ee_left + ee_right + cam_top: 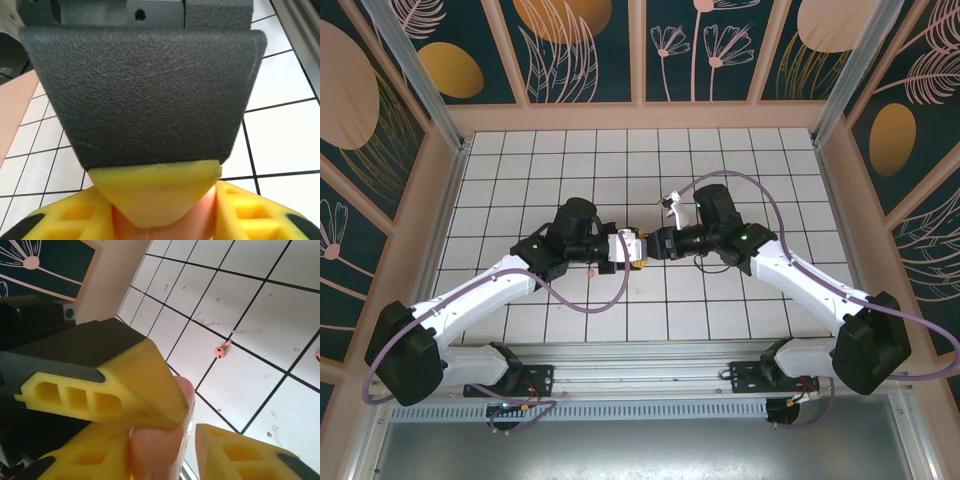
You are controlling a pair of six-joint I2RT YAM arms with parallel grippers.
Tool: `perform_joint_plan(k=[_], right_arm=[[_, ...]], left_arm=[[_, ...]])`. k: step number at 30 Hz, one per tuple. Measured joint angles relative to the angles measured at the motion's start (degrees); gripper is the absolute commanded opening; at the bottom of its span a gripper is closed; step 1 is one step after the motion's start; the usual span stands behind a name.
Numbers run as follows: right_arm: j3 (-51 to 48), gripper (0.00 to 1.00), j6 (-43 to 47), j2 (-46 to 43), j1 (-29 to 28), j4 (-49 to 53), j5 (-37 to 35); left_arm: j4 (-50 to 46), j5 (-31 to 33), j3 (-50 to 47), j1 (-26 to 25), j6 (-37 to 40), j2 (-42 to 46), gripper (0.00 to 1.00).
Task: Insert the wireless bluetooth earbuds into the charging case
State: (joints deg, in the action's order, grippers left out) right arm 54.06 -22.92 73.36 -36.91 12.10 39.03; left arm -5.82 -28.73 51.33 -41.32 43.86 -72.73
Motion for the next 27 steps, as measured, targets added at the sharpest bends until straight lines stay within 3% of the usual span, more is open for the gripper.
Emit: perform_joint_plan(k=[6,9,12,21,27], right_arm=[[0.3,0.23,0.2,0.2,-0.3,0.2,0.0],[0.3,0.18,0.2,0.3,-0.3,0.2,-0.1],[0.3,0.17,0.2,0.3,-0.3,0.2,-0.3],[-1.6,0.17,-0.3,-1.4,0.7,-2.5,-2.8],[-5.4,0.17,-3.1,-3.5,2.4,-5.4,-4.5]], left_arm=[[0.0,0.5,-0.4,0.0,-0.5,0.3,0.25],[0.0,0.8,-0.5,0.0,-0.6,0.3,0.33],[0.0,0.9,-0.5,0.0,-0.9,0.3,0.43],[3.0,2.6,-0.5,-0.3,-7.9,0.1,0.61],[7.2,1.9,-2.6,1.2,-15.3,0.2,0.65]])
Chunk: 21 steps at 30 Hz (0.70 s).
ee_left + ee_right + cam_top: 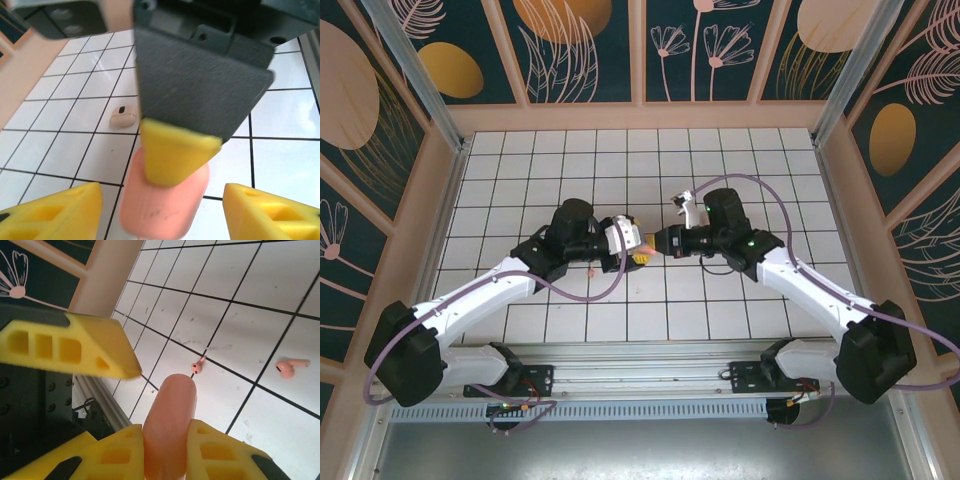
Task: Insert the wireless bluetooth earbuds into the charging case
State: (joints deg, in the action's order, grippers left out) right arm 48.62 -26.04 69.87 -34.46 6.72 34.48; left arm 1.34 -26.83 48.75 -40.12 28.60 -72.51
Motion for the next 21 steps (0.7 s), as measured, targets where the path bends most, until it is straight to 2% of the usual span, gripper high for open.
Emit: perform_joint_plan(k=[9,21], right_arm=[[-4.8,0.17,-3.3,-5.6,2.0,-5.2,-0.9],[-4.8,0.16,-1.7,-5.5,6.4,-12.1,1.0]], left_arm=[[7.7,-7.1,-5.5,7.3,-11.8,3.6,0.63],[24.0,-18.5,-12.2,15.1,-27.8,3.9,0.61]])
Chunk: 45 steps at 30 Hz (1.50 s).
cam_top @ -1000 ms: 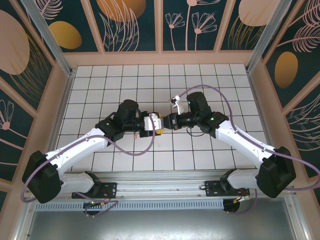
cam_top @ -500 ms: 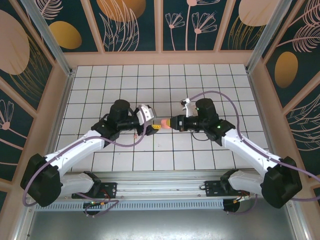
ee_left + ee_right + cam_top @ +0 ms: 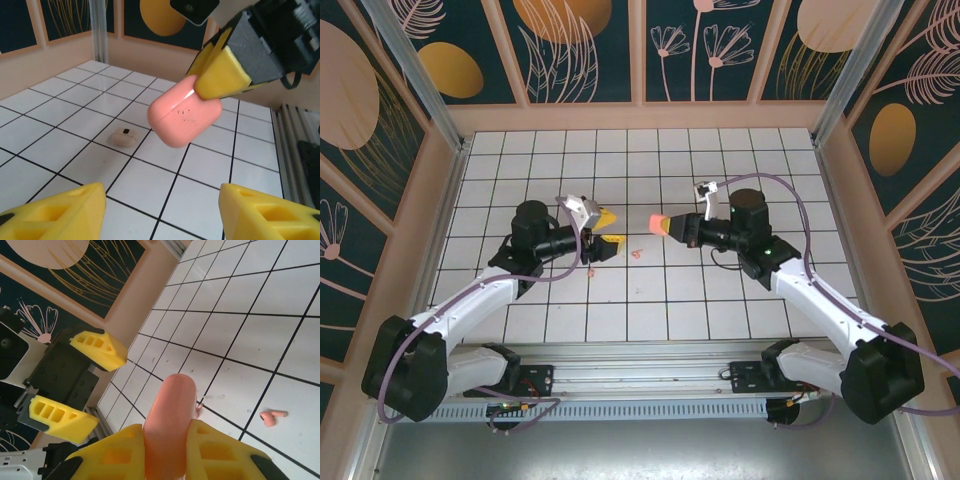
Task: Insert the wireless bluetooth earbuds into the charging case
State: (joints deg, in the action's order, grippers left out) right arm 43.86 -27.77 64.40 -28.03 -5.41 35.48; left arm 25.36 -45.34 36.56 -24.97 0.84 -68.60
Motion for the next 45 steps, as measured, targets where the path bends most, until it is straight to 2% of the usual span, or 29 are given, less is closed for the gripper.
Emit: perform_joint_plan(k=[14,24,33,45], right_arm=[[-0.7,0.15,0.9,-1.0,4.6,-9.2,2.9],[-0.7,0.16,3.0,-1.1,5.8,-17.4,10.6],[0.5,0.16,4.1,0.4,5.4,-20.8,20.6],[6.9,0.17,12.1,6.0,-1.7,-20.6,23.6]], left_arm=[[24.0,-4.5,-6.4,4.4,-17.6,-0.3,0.60],[35.8,-8.9,-6.4,5.0,-26.0,-1.5,0.60],[31.3,-14.6,-1.8,5.0,-24.4,-1.5,0.59],[20.2,-20.4,3.7,3.3,-18.2,-1.5,0.56]])
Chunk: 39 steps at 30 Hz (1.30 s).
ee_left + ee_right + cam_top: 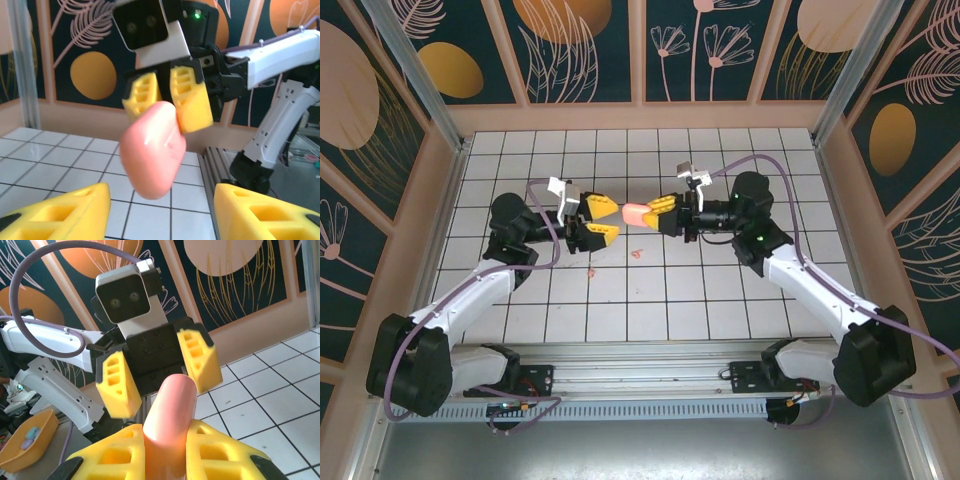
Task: Insert the wireless bluetooth earbuds into the charging case
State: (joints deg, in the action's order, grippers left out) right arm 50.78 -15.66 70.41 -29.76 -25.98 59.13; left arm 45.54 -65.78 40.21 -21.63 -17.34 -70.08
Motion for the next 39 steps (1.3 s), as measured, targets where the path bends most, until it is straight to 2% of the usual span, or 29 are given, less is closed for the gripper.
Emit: perform_joint_plan(k=[7,11,18,20,24,31,32,33,36,39], right_arm=[[2.8,0.18,2.5,3.2,-0.7,0.0,2.5],[3.5,0.18,3.3,3.7,-1.1,0.0,3.3],[3.5,0.18,3.4,4.6,-2.9,-0.6,3.4],[3.5,0.18,3.4,4.6,-2.9,-0.6,3.3],[3.5,0.18,3.6,4.6,-3.0,-0.7,3.6],[3.5,0.18,5.2,4.3,-3.0,-0.7,3.8],[3.5,0.20,5.3,4.3,-3.0,-0.6,3.8],[3.5,0.26,5.4,4.3,-3.0,-0.4,3.7],[3.5,0.50,5.8,4.2,-3.0,0.9,2.6],[3.9,0.58,7.2,3.8,-2.9,3.7,0.7]], left_arm=[[-5.2,-0.9,1.1,-1.0,3.3,-0.1,0.51],[-5.6,-1.6,1.8,-1.3,3.7,-0.9,0.48],[-4.4,-2.4,2.1,-1.8,2.5,-1.8,0.48],[-3.6,-2.3,2.1,-1.9,1.9,-1.8,0.44],[-3.1,-1.7,2.7,-1.9,1.2,-1.9,0.29],[-3.4,-1.9,2.8,-2.0,0.4,-2.0,0.16],[-3.8,-1.9,2.8,-2.0,0.7,-1.9,0.15],[-4.3,-1.8,2.9,-2.0,0.9,-1.9,0.15],[-7.5,-0.8,3.3,-2.0,3.7,-0.9,0.15],[-11.9,0.5,4.0,-2.0,7.6,0.3,0.15]])
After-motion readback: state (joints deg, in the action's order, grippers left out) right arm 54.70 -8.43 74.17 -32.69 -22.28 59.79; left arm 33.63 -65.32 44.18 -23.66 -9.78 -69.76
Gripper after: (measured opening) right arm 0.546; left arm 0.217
